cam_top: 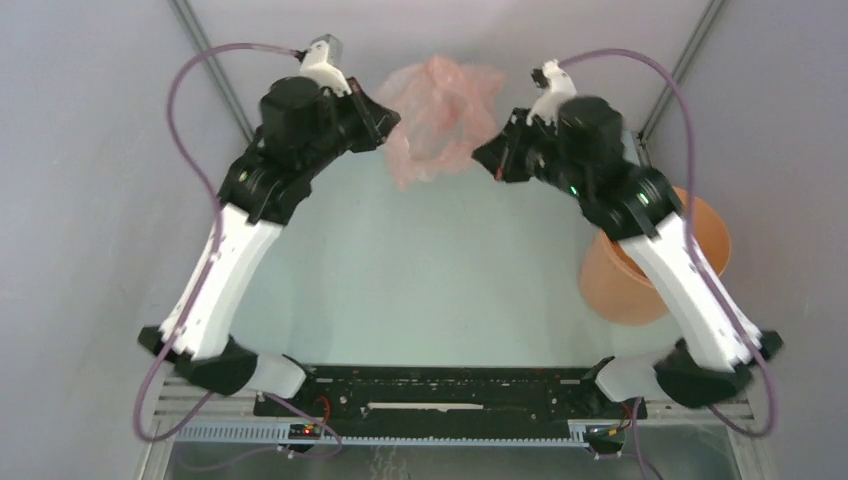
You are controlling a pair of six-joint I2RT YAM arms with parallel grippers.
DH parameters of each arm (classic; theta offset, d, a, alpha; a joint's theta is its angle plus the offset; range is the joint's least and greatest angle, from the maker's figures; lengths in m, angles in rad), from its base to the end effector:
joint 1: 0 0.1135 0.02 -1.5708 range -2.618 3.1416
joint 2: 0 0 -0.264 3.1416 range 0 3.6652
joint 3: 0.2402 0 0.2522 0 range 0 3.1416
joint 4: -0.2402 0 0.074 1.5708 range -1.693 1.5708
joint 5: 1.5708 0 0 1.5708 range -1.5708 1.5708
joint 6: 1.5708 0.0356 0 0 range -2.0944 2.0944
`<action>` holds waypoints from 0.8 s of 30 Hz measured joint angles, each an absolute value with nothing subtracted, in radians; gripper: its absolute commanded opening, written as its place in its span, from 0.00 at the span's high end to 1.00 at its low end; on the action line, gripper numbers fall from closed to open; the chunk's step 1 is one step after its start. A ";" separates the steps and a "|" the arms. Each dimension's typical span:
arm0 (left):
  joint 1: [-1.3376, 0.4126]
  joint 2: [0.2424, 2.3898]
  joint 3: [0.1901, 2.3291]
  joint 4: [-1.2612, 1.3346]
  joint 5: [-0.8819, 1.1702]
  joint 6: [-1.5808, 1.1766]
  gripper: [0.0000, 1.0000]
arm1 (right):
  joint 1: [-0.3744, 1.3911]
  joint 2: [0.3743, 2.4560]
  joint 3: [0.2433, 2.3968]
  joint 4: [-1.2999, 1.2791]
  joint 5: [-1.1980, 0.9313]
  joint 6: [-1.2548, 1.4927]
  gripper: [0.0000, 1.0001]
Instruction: Put the trash bags into the trash bin
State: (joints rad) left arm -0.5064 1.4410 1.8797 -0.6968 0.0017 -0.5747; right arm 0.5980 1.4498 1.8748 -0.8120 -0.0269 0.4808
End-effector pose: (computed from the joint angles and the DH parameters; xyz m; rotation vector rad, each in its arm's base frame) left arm 0.2519 -0.1398 0.5057 -0.0635 1.8960 -0.7533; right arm 0.2375 0.1630 0.4899 -0.1373 2.0263 0.7247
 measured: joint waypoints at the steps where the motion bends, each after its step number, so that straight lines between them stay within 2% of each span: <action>1: -0.532 1.425 1.916 -0.689 -0.015 -0.550 0.98 | 0.646 1.399 1.880 -0.779 -0.009 0.455 1.00; 3: -0.622 1.325 1.885 -0.626 -0.064 -0.478 0.97 | 0.757 1.249 1.800 -0.681 0.017 0.413 1.00; 5: -0.691 1.163 1.727 -0.556 -0.083 -0.451 1.00 | 0.810 1.082 1.641 -0.583 -0.003 0.410 1.00; 8: -0.656 0.961 1.448 -0.522 -0.133 -0.487 1.00 | 0.714 0.929 1.455 -0.535 -0.017 0.442 1.00; 11: -0.592 0.899 1.186 -0.517 -0.149 -0.574 1.00 | 0.665 0.960 1.285 -0.539 -0.049 0.469 1.00; 15: -0.561 1.019 0.847 -0.559 -0.098 -0.685 1.00 | 0.669 1.166 1.055 -0.602 -0.113 0.493 1.00; 17: -0.559 1.053 0.741 -0.631 -0.067 -0.725 1.00 | 0.677 1.235 0.973 -0.669 -0.146 0.504 1.00; 21: -0.533 1.050 0.811 -0.687 -0.013 -0.754 1.00 | 0.680 1.253 1.013 -0.765 -0.209 0.516 1.00; 24: -0.479 1.142 1.083 -0.716 0.048 -0.756 1.00 | 0.656 1.276 1.210 -0.801 -0.247 0.521 1.00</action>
State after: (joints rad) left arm -0.4786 1.1423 1.0832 -0.7162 0.0479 -0.7559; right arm 0.6556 1.2762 1.2102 -0.8009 -0.2474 0.5213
